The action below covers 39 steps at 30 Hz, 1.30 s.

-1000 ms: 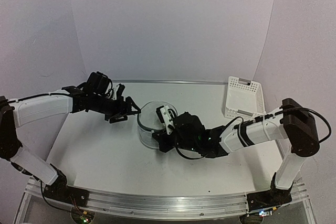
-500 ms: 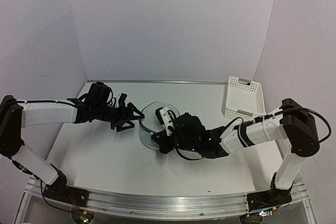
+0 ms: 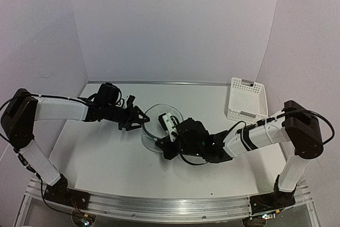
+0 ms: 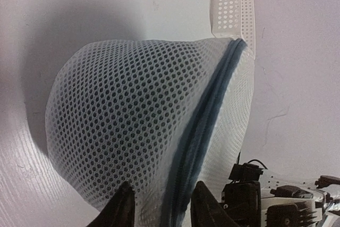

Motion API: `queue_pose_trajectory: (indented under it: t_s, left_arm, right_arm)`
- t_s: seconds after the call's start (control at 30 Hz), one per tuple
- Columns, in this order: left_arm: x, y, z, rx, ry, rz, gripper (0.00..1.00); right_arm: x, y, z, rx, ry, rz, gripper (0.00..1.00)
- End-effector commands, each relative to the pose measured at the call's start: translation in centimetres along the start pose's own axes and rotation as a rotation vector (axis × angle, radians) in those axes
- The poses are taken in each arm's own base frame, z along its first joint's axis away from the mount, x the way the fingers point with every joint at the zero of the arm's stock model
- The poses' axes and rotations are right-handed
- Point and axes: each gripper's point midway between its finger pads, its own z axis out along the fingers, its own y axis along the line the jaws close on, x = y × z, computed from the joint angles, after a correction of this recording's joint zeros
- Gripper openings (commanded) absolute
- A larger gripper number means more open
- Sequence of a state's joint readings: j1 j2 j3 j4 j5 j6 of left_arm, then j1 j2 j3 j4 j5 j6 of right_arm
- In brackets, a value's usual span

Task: Unzip the laundry bag and remove the bra
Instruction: Hold the laundry bag at the center of the board, then unzip the zipper of the laundry bag.

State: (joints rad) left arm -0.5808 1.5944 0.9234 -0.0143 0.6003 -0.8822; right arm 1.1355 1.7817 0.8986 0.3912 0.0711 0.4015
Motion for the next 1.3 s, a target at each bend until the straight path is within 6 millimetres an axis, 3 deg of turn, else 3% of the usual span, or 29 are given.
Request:
queue_pose_trajectory:
  t_s: [0.0,0.1,0.7,1.0,1.07,1.27]
  left_arm:
    - [-1.3,-3.2,0.0,0.077,-0.023,0.079,0.27]
    - [-1.4,-3.3,0.1,0.078,-0.024,0.08,0.01]
    - [-1.0,-4.1,-1.0,0.098,-0.035,0.13,0.0]
    - [-0.7,-4.3,-1.4,0.106,-0.036,0.147,0.0]
    - [-0.5,-4.4,-1.4,0.109,-0.032,0.151,0.0]
    - [0.5,-5.0,-0.8,0.117,-0.007,0.185,0.0]
  right_arm:
    - [-2.2,1.1,-1.2,-0.031,-0.074,-0.005,0.0]
    - [-2.1,0.9,-1.5,-0.021,-0.076,-0.003,0.0]
    - [0.3,-4.2,-5.0,0.175,-0.08,0.032,0.0]
    - [-0.2,-3.1,-5.3,0.123,-0.081,0.016,0.01]
    - [-0.6,-2.7,-5.5,0.105,-0.087,0.013,0.17]
    - [-1.9,-2.4,-6.8,0.092,-0.118,-0.016,0.4]
